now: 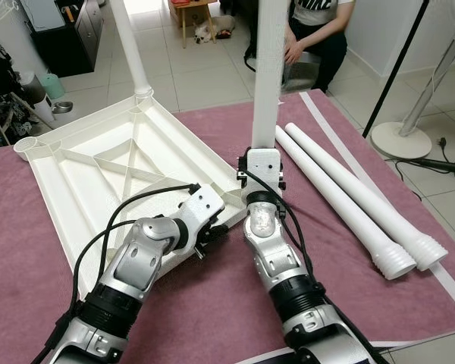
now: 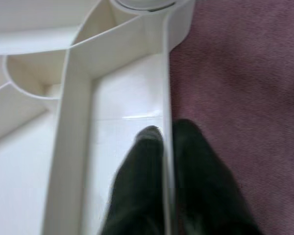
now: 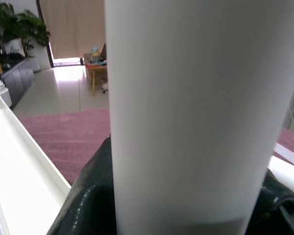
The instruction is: Building children table
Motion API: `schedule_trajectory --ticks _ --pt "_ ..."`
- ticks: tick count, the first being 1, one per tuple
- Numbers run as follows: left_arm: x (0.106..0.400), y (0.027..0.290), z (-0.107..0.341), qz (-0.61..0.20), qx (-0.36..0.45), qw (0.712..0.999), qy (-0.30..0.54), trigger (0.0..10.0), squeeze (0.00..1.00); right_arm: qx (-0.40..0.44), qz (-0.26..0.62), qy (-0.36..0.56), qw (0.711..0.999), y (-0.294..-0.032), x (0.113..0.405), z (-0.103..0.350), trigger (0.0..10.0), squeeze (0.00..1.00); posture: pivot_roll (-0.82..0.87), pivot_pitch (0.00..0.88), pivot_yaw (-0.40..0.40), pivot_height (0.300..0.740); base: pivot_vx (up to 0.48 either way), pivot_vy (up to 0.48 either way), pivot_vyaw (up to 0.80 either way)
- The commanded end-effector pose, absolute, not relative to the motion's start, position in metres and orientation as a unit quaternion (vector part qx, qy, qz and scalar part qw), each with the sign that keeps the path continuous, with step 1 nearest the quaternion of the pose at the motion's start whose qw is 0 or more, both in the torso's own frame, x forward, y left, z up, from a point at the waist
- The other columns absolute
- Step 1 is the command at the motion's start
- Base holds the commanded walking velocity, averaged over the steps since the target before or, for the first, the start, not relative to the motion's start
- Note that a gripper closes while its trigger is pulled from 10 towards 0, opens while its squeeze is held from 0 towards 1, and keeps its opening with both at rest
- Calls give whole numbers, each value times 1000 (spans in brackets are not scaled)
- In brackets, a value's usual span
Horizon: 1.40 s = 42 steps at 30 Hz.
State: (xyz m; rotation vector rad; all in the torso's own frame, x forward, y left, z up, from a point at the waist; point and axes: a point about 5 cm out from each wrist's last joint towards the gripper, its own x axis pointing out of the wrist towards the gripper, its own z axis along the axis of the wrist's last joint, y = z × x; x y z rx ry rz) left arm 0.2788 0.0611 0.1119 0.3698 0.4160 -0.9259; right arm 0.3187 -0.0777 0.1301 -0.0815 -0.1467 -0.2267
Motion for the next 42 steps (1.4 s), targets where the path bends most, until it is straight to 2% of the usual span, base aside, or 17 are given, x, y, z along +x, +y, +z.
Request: schedule_trajectory --ticks 1,11,12,13,14,18,19,20,21,31,32,42 --pt "283 72 107 -406 191 868 215 0 0 -31 -157 79 984 -96 300 65 10000 0 -16 0 143 740 0 0 0" --pt "282 71 106 -403 195 868 214 0 0 -13 -115 78 990 -87 302 67 10000 0 -21 0 143 740 0 0 0" --pt "282 70 106 -403 195 868 214 0 0 -19 -112 73 991 -86 302 68 10000 90 -21 0 143 740 0 0 0" --pt "282 70 106 -405 195 867 213 0 0 -20 -106 70 992 -86 303 69 10000 957 -21 0 143 740 0 0 0" --pt "283 70 106 -406 195 867 212 0 0 -22 -98 64 993 -85 306 70 10000 1000 -23 0 145 740 0 0 0" --pt "283 70 106 -406 195 867 211 0 0 -17 -80 56 995 -83 309 73 10000 1000 -23 0 146 740 0 0 0" --pt "283 70 107 -406 195 867 211 0 0 -15 -70 52 996 -82 310 75 10000 910 -23 0 146 740 0 0 0" --pt "283 70 107 -406 195 867 211 0 0 -15 -70 52 996 -82 310 75 10000 910 -23 0 146 740 0 0 0" --pt "283 70 107 -406 195 868 210 0 0 -14 -55 50 997 -81 312 77 10000 0 -23 0 146 740 0 0 0" --pt "284 70 106 -406 194 868 210 0 0 -39 -12 5 999 -79 317 91 10000 0 -27 0 146 740 0 0 0" --pt "284 69 106 -406 194 868 209 0 0 -43 -12 -4 999 -79 317 92 0 0 -27 0 146 740 0 0 0" --pt "284 70 106 -403 194 869 209 0 0 -32 12 -24 999 -80 317 96 0 0 -28 0 149 740 0 0 0"
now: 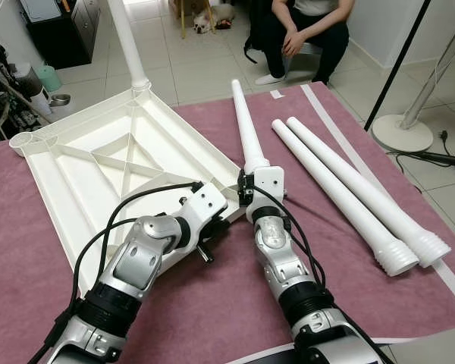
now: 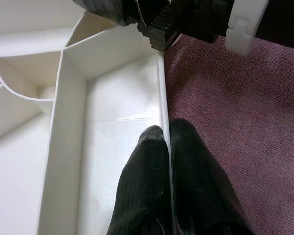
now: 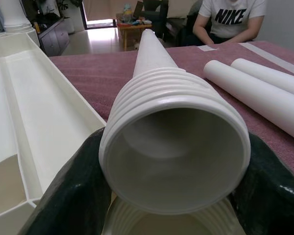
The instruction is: Building children table
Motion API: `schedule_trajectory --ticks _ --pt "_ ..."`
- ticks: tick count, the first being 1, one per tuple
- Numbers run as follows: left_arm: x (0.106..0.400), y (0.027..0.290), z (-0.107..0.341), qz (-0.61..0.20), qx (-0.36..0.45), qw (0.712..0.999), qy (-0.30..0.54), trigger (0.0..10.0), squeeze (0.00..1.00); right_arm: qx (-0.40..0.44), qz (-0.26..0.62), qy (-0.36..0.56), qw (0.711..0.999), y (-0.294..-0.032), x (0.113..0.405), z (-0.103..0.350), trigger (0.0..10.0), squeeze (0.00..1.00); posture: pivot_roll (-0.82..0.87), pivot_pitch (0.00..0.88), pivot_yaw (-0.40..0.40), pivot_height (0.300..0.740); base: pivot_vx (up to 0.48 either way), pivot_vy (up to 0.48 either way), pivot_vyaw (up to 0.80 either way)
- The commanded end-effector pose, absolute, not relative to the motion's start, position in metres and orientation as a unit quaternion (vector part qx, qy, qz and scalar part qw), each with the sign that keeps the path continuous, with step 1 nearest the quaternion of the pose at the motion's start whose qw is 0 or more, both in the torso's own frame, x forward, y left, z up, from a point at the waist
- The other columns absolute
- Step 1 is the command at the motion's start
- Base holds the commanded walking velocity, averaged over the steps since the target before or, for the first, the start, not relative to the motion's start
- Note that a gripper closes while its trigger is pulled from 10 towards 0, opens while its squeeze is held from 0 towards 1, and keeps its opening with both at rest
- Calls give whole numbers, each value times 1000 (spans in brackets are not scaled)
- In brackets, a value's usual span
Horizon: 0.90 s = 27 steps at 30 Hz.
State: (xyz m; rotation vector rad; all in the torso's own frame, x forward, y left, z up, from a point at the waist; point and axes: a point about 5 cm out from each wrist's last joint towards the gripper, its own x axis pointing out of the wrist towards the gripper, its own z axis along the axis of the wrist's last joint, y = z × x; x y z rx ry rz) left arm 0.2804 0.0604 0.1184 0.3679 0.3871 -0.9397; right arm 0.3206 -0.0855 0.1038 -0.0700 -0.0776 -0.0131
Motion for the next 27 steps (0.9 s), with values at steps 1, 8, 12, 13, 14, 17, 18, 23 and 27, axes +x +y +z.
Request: schedule_trajectory --ticks 1,8,12,13,14,17,18,23,27 --pt "284 70 106 -403 194 870 209 0 0 -30 20 -29 999 -78 316 98 0 0 -31 0 153 740 0 0 0" --pt "286 68 108 -399 193 874 199 4039 0 -61 43 -79 994 -73 313 110 588 0 -32 0 151 740 0 0 0" --pt "292 62 129 -395 167 894 130 10000 0 -110 55 -142 982 -78 310 126 10000 0 -36 0 148 740 0 0 0" --pt "292 61 134 -396 155 897 118 10000 0 -114 51 -147 981 -80 310 127 10000 0 -36 0 148 740 0 0 0" --pt "294 61 146 -399 134 902 94 10000 0 -126 45 -160 978 -84 309 131 10000 0 -36 0 148 740 0 0 0" --pt "295 61 161 -402 112 907 59 10000 0 -144 37 -180 972 -91 308 137 10000 0 -40 0 149 740 0 0 0" --pt "295 62 166 -402 107 908 48 10000 0 -150 35 -188 970 -93 307 139 10000 0 -40 0 149 740 0 0 0" --pt "304 75 199 -369 99 924 -7 10000 0 -205 38 -233 950 -103 302 153 10000 0 -43 0 152 740 0 0 0" --pt "308 92 220 -357 151 920 -50 10000 0 -229 46 -242 942 -112 296 154 10000 0 -45 0 151 740 0 0 0"
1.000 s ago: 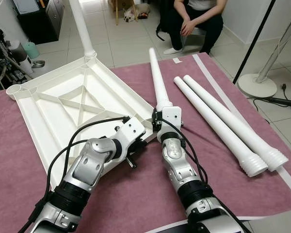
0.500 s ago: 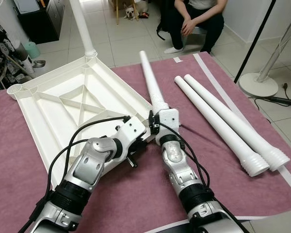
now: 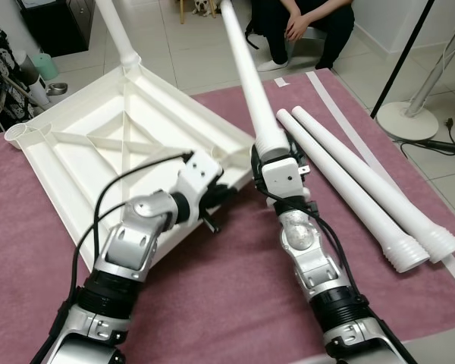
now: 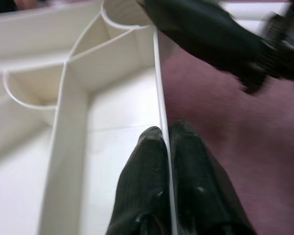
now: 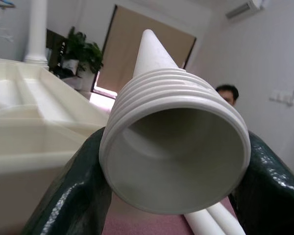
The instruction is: Building children table
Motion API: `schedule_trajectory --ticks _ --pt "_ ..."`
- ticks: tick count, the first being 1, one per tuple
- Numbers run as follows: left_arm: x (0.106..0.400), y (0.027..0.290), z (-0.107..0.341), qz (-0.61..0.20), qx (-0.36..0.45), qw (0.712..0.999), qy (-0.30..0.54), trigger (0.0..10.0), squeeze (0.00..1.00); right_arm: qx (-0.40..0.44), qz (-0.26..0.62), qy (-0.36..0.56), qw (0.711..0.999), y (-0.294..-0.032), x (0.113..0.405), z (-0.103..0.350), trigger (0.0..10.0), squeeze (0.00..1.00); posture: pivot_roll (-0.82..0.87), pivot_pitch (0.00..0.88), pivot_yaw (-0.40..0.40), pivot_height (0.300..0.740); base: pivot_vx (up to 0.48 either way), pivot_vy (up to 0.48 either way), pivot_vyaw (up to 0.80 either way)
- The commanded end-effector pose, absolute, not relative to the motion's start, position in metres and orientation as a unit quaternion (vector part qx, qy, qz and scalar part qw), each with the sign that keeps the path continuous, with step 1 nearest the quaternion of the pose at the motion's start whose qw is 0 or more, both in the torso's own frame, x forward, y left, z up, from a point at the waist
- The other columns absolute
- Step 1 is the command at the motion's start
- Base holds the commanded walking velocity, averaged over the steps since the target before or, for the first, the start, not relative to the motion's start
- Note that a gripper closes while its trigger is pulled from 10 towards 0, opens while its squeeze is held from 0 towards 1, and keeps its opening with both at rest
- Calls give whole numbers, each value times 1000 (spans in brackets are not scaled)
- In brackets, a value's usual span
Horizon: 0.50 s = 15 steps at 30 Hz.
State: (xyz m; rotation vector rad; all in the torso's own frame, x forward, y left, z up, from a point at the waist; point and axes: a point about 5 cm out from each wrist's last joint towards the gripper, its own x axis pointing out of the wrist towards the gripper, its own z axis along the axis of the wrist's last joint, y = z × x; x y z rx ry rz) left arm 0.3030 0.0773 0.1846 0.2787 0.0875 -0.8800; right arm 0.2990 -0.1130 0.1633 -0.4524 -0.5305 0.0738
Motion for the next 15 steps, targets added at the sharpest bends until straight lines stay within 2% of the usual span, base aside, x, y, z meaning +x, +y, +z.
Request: schedule_trajectory --ticks 1,2,5,7,10,13,14,15 --pt "303 99 214 -380 229 895 -43 10000 1000 -231 46 -240 942 -114 295 153 10000 0 -42 0 146 740 0 0 0" --pt "303 99 214 -380 229 895 -43 10000 1000 -231 46 -240 942 -114 295 153 10000 0 -42 0 146 740 0 0 0" --pt "294 103 192 -420 300 856 1 10000 1000 -231 47 -238 942 -112 295 152 10000 0 -40 0 145 740 0 0 0" --pt "290 104 184 -433 308 847 18 10000 1000 -231 48 -237 942 -111 295 152 10000 0 -40 0 145 740 0 0 0" --pt "279 106 158 -462 354 811 63 10000 1000 -228 48 -237 943 -108 295 153 10000 0 -32 0 137 740 0 0 0" --pt "276 107 150 -467 375 797 72 10000 1000 -228 49 -238 943 -107 295 153 10000 0 -32 0 137 740 0 0 0" --pt "275 107 145 -469 381 793 78 10000 816 -228 49 -238 943 -107 295 153 10000 0 -32 0 137 740 0 0 0" --pt "277 106 144 -457 362 808 83 10000 0 -234 52 -241 941 -107 295 154 10000 0 -33 0 137 740 0 0 0"
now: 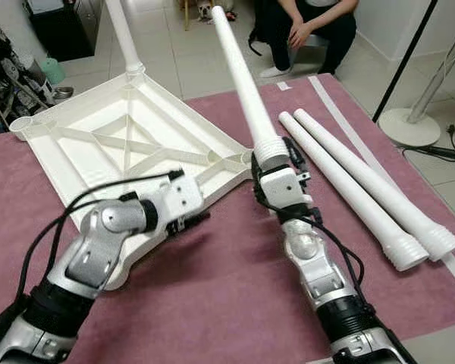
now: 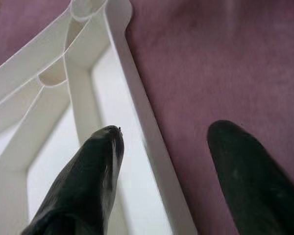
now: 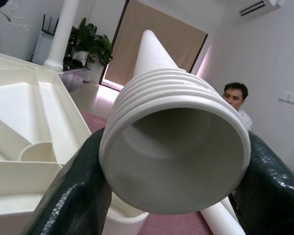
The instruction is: Building children table
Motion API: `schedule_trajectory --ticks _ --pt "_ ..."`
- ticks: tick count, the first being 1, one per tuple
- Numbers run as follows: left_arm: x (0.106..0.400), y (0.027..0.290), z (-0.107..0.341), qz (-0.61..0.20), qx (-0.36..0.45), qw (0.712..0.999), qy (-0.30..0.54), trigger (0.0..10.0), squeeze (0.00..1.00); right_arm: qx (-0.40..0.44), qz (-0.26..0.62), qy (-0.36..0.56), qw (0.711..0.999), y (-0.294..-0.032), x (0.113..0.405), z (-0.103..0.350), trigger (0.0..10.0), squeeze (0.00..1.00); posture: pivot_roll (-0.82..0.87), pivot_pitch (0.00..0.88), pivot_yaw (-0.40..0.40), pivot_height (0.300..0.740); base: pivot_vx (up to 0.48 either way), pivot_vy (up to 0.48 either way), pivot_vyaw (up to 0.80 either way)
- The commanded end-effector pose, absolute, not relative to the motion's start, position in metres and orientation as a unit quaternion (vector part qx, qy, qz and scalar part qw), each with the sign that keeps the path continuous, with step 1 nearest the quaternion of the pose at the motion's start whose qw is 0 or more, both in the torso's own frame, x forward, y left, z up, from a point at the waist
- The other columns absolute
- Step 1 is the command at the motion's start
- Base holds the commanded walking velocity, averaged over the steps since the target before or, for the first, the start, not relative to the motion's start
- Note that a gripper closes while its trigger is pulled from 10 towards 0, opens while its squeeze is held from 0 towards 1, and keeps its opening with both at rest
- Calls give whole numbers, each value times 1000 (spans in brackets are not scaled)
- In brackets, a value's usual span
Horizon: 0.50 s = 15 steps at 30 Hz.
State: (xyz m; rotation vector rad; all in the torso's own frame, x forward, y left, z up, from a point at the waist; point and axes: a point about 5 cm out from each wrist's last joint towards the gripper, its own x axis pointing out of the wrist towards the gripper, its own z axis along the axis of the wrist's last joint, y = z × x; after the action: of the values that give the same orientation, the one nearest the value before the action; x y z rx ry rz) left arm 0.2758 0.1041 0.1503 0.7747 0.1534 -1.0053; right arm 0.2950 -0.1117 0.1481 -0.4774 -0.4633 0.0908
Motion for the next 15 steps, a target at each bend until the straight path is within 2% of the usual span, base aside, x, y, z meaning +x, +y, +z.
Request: schedule_trajectory --ticks 1,2,3,4,5,8,12,13,15 --pt "277 106 144 -457 362 808 83 10000 0 -234 52 -241 941 -107 295 154 10000 0 -33 0 137 740 0 0 0" --pt "282 103 148 -435 328 834 85 10000 0 -244 56 -245 937 -107 294 154 10000 0 -33 0 137 740 0 0 0" --pt "282 103 148 -435 328 834 85 10000 0 -244 56 -245 937 -107 294 154 10000 0 -33 0 137 740 0 0 0" --pt "295 100 162 -389 247 884 81 10000 0 -270 66 -255 926 -108 292 154 10000 0 -37 0 137 740 0 0 0" --pt "300 100 170 -370 215 901 74 10000 0 -284 71 -262 920 -108 292 154 10000 0 -37 0 137 740 0 0 0" --pt "303 100 174 -360 196 910 70 10000 0 -293 73 -265 916 -109 291 154 10000 0 -37 0 137 740 0 0 0" --pt "326 109 202 -277 91 955 59 10000 0 -354 98 -286 885 -115 289 152 10000 0 -38 0 137 740 0 0 0" --pt "326 109 202 -277 91 955 59 10000 0 -354 98 -286 885 -115 289 152 10000 0 -38 0 137 740 0 0 0" --pt "335 111 214 -248 30 967 57 10000 0 -380 111 -295 869 -118 288 151 10000 0 -38 0 139 740 0 0 0"
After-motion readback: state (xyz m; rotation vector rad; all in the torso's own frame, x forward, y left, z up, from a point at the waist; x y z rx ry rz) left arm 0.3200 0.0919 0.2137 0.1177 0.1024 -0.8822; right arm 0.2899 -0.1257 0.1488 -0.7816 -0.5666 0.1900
